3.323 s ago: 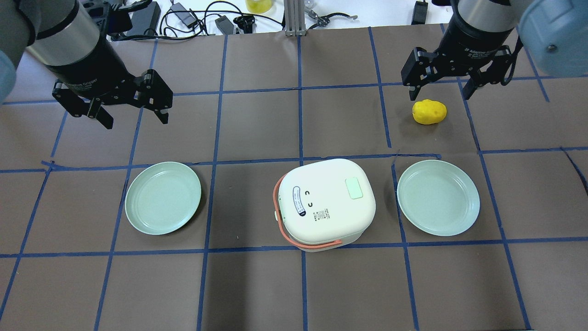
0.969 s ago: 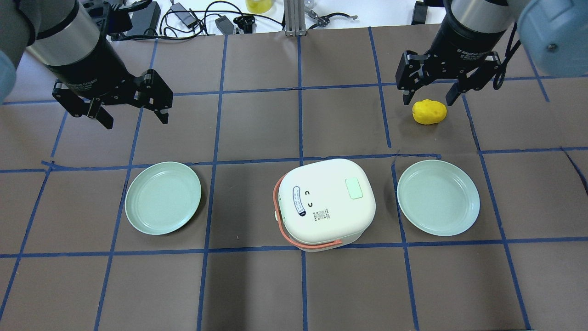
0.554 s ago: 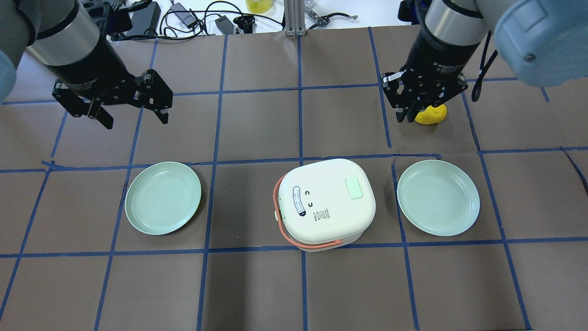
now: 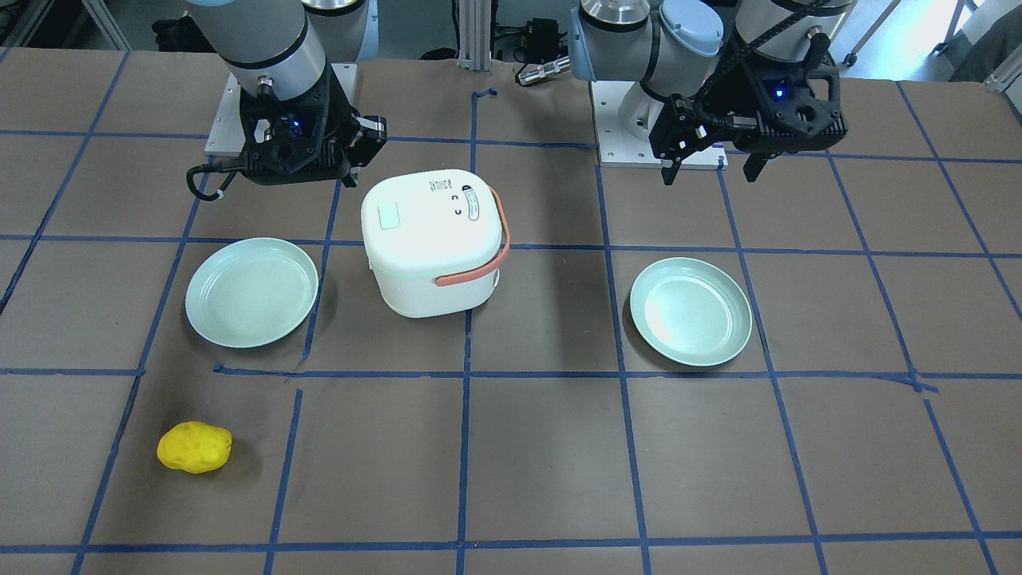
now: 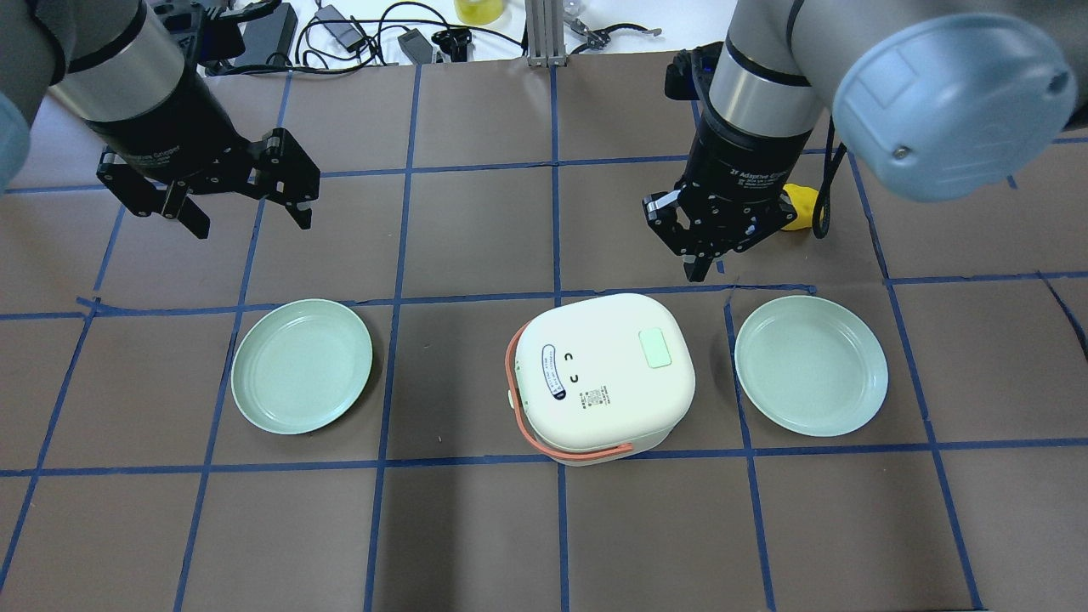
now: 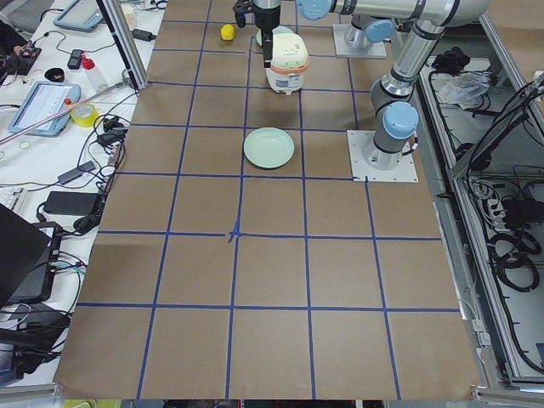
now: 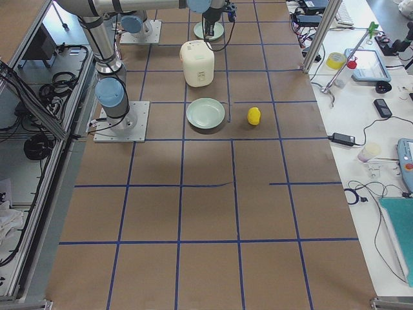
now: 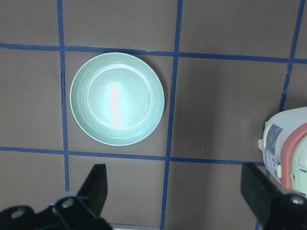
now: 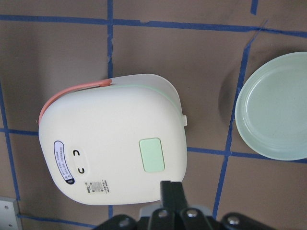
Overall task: Press rice cooker button
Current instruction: 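Move the right gripper down toward the rice cooker's green lid button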
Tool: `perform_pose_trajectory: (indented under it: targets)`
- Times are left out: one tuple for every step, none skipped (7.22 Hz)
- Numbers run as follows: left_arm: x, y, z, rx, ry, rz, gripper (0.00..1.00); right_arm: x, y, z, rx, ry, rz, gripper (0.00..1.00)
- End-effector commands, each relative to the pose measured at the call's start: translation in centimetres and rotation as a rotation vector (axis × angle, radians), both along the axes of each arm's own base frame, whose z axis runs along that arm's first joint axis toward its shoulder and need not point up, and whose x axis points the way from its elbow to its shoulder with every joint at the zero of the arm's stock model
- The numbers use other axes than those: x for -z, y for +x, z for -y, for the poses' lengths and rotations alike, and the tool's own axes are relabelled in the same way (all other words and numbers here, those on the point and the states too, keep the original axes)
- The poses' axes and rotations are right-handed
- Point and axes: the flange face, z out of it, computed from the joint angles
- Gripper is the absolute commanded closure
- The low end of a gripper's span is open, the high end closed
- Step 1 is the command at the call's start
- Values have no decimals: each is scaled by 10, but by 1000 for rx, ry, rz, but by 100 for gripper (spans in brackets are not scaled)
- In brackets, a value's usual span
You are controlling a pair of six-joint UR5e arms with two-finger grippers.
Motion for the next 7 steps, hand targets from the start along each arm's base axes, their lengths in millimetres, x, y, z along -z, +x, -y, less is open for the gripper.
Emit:
perform_pose_trajectory:
  targets:
    - [0,0,0,0,0,0,0,32,13,-15,-30,65,-4,100]
    - [0,0,0,0,0,0,0,48,12,-20,-30,91,-9,100]
    - [0,0,0,0,0,0,0,58,12,-23,-32,106,-12,100]
    - [0,0,0,0,0,0,0,69,13,-24,-34,112,-14,100]
    - [0,0,0,0,0,0,0,79,13,-24,-36,109,-14,100]
    - [0,0,0,0,0,0,0,90,15,-24,-39,112,-14,100]
    - [0,0,0,0,0,0,0,94,15,-22,-40,103,-12,100]
